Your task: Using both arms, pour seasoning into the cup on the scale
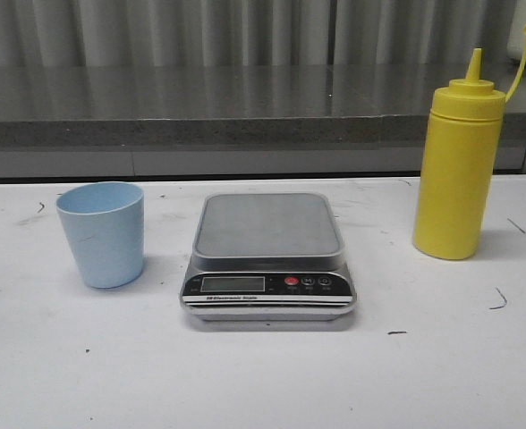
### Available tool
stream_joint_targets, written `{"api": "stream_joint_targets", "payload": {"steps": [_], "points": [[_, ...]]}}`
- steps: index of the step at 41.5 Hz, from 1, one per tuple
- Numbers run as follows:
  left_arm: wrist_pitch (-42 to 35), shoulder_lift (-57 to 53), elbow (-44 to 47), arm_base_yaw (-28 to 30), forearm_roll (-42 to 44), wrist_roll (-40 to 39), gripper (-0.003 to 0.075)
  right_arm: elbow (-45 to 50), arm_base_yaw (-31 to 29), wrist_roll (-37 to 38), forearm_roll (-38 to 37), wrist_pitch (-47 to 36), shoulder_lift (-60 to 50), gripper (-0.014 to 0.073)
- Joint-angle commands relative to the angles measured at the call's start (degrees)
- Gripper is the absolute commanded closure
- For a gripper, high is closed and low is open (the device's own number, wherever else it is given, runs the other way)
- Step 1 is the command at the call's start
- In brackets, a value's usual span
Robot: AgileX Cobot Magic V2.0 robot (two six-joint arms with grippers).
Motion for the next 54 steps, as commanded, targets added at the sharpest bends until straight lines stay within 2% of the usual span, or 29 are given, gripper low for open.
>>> {"api": "stream_joint_targets", "payload": {"steps": [1, 26, 33, 37, 48, 54], "points": [[-5.0, -1.0, 1.4, -0.5, -0.4, -0.2, 0.0740, -0.4, -0.3, 0.0, -0.5, -5.0, -1.0, 0.0661], [-5.0, -1.0, 1.4, -0.5, -0.4, -0.2, 0.0740, -0.4, -0.3, 0.0, -0.5, -5.0, -1.0, 0.0661], [-8.5, -1.0, 1.4, -0.5, -0.4, -0.2, 0.0740, -0.6, -0.3, 0.0, 0.0, -5.5, -1.0, 0.0661], [-10.2, -1.0, -0.1, -0.7, -1.3, -0.2, 0.0740, -3.1, -0.2, 0.0, 0.0, -1.8, -1.0, 0.0661], [2.2, 1.2, -15.0, -0.7, -1.3, -0.2, 0.0740, -17.7, -0.2, -0.3, -1.6, 10.7, 1.0, 0.0661], [11.3, 7.1, -25.1, -0.7, -1.3, -0.2, 0.0740, -27.1, -0.2, -4.1, -1.7, 18.6, 6.7, 0.0661]]}}
